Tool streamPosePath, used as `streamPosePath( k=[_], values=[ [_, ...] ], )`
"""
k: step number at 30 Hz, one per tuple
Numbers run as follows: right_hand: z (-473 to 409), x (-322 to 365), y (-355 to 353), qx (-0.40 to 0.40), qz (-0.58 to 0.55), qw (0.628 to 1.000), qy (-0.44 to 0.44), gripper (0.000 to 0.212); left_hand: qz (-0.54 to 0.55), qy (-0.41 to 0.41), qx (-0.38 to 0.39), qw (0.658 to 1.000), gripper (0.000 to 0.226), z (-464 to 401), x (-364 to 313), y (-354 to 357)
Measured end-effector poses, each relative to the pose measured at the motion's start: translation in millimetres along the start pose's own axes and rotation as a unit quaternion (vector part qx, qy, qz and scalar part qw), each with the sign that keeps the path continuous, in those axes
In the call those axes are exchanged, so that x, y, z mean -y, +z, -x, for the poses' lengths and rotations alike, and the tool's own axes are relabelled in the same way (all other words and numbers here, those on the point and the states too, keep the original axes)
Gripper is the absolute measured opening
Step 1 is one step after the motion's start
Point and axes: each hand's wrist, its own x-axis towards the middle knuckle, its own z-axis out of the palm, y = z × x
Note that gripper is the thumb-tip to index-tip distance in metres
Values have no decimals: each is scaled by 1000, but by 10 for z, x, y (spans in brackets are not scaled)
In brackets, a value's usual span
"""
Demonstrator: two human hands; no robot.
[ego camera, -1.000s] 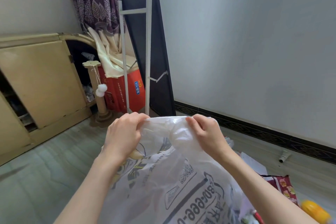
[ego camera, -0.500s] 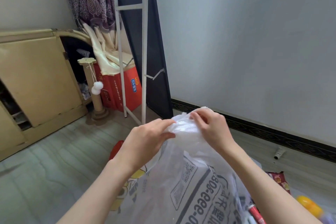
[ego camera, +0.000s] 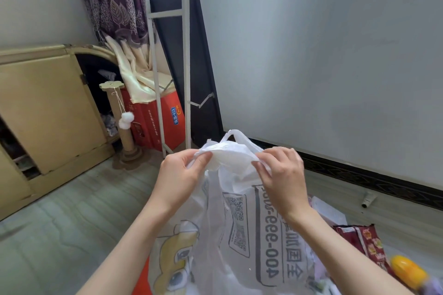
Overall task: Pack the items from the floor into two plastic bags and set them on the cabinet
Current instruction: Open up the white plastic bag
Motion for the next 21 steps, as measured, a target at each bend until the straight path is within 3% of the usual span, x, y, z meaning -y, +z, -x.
streamPosePath(
  k=[4,7,10,16,19,21],
  values=[
    [-33,-78,27,77,-95,987,102,20,-4,-12,3,1000,19,17,-13,20],
    [-71,-23,30,53,-193,966,163,29,-47,12,4,999,30,2,-16,15],
    [-105,9,-32,53,-244,959,135,40,-71,31,-4,997,36,-46,26,-126],
    [-142,-191,-251,238,-296,920,95,26,-83,-25,118,989,31,-53,292,-397],
    [-107,-216,-195,305,-300,897,110,53,-119,-20,96,988,19,-115,422,-373],
    [-69,-212,-98,339,-288,889,111,40,-160,-14,65,985,12,-184,514,-348]
  ],
)
